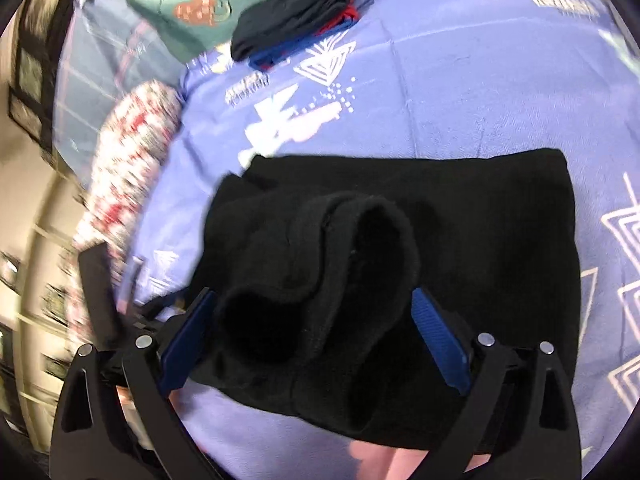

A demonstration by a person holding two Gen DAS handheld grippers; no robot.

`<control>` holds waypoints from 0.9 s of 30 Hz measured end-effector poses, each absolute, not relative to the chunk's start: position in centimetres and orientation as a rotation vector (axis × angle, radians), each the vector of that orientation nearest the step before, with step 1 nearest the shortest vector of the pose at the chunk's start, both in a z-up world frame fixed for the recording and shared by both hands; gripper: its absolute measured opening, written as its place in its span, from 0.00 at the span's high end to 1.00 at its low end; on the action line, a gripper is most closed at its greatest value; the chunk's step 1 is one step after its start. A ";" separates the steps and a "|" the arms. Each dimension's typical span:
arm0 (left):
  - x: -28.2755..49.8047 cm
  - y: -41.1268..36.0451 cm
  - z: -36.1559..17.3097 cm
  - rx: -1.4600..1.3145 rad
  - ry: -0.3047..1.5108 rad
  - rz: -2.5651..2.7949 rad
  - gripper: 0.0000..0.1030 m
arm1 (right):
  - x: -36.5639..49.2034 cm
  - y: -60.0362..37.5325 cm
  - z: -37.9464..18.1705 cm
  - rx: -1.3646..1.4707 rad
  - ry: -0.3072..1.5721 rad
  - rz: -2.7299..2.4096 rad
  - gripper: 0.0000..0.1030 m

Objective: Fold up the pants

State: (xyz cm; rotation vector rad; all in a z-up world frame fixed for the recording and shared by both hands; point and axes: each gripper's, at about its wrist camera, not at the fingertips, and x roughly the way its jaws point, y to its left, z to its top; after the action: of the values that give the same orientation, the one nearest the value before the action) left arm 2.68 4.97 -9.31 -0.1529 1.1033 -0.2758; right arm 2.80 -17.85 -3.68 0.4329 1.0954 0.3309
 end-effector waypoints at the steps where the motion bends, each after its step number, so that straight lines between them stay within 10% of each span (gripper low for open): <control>1: 2.7 4.8 -9.3 -0.153 1.105 -0.275 0.02 | 2.8 -17.7 -4.0 0.419 1.102 0.326 0.09; 11: 3.4 5.8 -9.0 -0.257 1.132 -0.302 0.02 | 2.1 -19.9 -3.5 0.523 1.005 0.295 0.83; 27: 3.2 6.4 -8.1 -0.459 1.132 -0.378 0.02 | -1.4 -26.6 4.1 0.529 0.712 0.293 0.98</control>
State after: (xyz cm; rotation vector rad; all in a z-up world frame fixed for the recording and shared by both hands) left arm 3.25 6.39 -8.13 -0.4589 1.1323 -0.3784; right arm -1.43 -26.61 4.12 0.5289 0.7123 0.2934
